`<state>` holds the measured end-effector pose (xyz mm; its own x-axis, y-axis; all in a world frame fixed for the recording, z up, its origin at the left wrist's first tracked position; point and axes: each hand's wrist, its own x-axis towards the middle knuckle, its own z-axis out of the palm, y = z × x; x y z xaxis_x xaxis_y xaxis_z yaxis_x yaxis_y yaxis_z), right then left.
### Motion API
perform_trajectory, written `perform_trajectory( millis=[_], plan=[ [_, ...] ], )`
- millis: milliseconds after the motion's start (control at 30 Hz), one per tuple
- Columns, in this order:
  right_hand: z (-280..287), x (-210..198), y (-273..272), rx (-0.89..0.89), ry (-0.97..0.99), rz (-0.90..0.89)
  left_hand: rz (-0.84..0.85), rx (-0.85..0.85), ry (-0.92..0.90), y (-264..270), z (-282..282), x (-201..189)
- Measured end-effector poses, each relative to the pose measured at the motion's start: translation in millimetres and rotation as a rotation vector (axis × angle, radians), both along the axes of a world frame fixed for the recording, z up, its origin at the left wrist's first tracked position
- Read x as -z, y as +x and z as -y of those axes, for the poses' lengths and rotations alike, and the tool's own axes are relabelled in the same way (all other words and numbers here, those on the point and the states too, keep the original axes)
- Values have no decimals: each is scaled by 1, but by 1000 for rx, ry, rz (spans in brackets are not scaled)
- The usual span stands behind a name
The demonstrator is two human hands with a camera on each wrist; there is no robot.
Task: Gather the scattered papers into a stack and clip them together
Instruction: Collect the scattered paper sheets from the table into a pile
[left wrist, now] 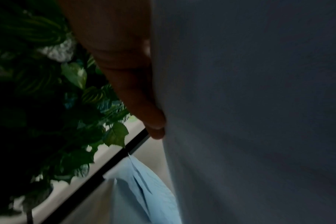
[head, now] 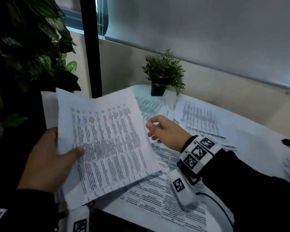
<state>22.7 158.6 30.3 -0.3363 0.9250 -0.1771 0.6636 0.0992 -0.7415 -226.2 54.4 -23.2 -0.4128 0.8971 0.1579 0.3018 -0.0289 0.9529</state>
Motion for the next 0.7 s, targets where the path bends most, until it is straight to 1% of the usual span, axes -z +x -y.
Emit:
perform_trajectory(
  millis=[33, 67, 100, 133, 167, 200, 233, 267, 300, 333, 367, 400, 433, 467, 500, 533, 567, 633, 667, 700],
  plan=[
    [-2, 5, 9, -46, 4, 250, -2, -46, -37, -7, -1, 4],
    [-2, 9, 18, -113, -3, 478, -5, -79, -36, -26, -8, 20],
    [-1, 15, 25, -173, -18, 648, -34, -133, -162, -50, -25, 53],
    [1, 22, 30, -211, -30, 754, -20, -99, -217, -90, -34, 111],
    [2, 29, 34, -222, -31, 802, -119, -190, -216, -127, -39, 139],
    [4, 34, 37, -213, -21, 798, -150, -160, -171, -138, -40, 147],
    [5, 38, 39, -184, -29, 760, -164, -104, -152, -135, -34, 133],
    [6, 39, 41, -152, -46, 702, -233, -41, -143, -104, -27, 99],
    [8, 40, 42, -115, -70, 654, -241, -81, -68, -65, -14, 48],
    [9, 39, 43, -88, -89, 633, -270, -115, -24, -35, -2, 14],
    [9, 38, 44, -73, -93, 640, -291, -73, 1, -20, 6, -1],
    [7, 33, 46, -74, -77, 658, -361, -6, 41, -11, 10, -11],
    [4, 24, 49, -72, -58, 664, -322, 75, 33, -15, 4, -5],
    [-1, 15, 53, -54, -20, 634, -305, 97, -26, -20, 4, -1],
    [-6, 3, 60, -7, 25, 570, -289, 59, -52, -25, 2, 4],
    [-12, -12, 67, 74, 100, 476, -260, 32, -74, -27, 3, 3],
    [-17, -28, 74, 201, 207, 348, -223, 22, -82, -31, 1, 6],
    [-22, -62, 84, 450, 524, 52, -132, -37, -77, -39, 0, 10],
    [-21, -76, 83, 494, 642, -86, -119, -39, -87, -40, 1, 10],
    [-21, -86, 78, 472, 688, -229, -84, -27, -98, -38, 2, 7]
  ],
)
